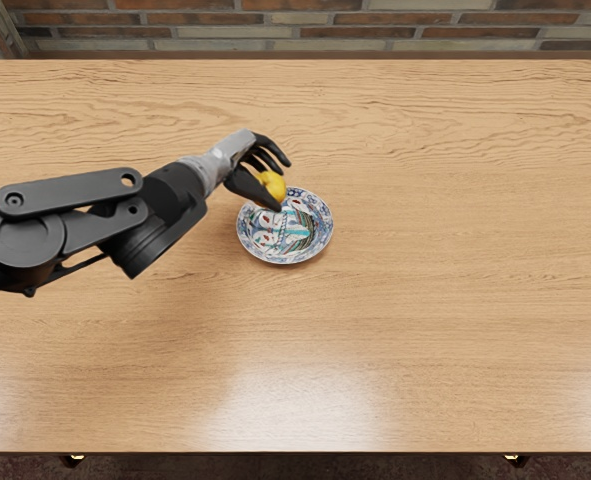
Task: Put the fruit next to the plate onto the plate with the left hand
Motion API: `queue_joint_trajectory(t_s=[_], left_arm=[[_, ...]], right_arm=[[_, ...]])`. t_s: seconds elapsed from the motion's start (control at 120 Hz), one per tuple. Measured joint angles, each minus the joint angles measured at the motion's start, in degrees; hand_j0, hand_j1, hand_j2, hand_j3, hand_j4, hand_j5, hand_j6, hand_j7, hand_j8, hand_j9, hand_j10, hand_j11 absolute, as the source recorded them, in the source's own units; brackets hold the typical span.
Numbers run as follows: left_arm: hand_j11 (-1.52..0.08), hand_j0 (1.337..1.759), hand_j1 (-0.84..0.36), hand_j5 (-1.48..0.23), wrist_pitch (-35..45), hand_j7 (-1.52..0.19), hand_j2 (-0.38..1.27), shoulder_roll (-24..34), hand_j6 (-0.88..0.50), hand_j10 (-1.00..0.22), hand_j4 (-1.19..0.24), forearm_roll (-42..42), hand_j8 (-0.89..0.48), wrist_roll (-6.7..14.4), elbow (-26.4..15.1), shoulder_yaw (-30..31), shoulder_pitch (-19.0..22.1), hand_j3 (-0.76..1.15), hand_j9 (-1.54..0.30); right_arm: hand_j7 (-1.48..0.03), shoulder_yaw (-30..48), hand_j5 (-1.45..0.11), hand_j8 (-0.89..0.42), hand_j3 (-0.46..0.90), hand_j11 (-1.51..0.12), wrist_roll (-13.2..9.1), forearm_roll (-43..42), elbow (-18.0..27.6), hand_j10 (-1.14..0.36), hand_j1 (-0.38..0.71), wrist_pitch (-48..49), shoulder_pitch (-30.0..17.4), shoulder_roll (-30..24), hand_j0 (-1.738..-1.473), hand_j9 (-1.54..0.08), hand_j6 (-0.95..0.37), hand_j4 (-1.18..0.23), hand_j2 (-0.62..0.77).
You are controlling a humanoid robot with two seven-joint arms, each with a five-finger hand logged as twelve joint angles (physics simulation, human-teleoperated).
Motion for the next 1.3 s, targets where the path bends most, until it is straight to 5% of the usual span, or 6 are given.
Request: queue_joint_trajectory(t_s=[0.625,0.917,1.1,1.3], left_arm=[[-0.81,1.658,-0.30,-0.82,-0.3,-0.81,0.39,-1.1,-0.56,-0.58,-0.61,-1.0,-0.47,0.0,1.2,1.0,3.0,0.00,-0.81],[-0.32,1.658,0.08,-0.33,-0.3,-0.32,0.11,-0.1,-0.23,-0.24,-0.25,-1.5,-0.21,-0.1,1.0,0.3,0.8,0.00,-0.32],[-0.14,1.658,0.23,-0.14,-1.7,-0.14,0.05,8.3,-0.10,-0.10,-0.11,-3.4,-0.09,-0.1,-2.7,-3.7,0.2,0.00,-0.14],[-0.06,1.658,0.30,-0.06,-25.2,-0.06,0.02,26.0,-0.05,-0.05,-0.05,-21.7,-0.04,-0.1,-6.2,-11.0,2.9,0.00,-0.06]], right_arm=[[-0.02,0.0,-0.02,-0.02,0.00,-0.02,0.0,0.0,0.0,-0.02,-0.33,0.0,0.0,0.0,-1.658,-0.02,-0.02,-0.02,0.00],[-0.02,0.0,-0.02,-0.02,0.00,-0.02,0.0,0.0,0.0,-0.02,-0.33,0.0,0.0,0.0,-1.658,-0.02,-0.02,-0.02,0.00],[-0.02,0.0,-0.02,-0.02,0.00,-0.02,0.0,0.0,0.0,-0.02,-0.33,0.0,0.0,0.0,-1.658,-0.02,-0.02,-0.02,0.00],[-0.02,0.0,-0.02,-0.02,0.00,-0.02,0.0,0.0,0.0,-0.02,-0.33,0.0,0.0,0.0,-1.658,-0.02,-0.02,-0.02,0.00]])
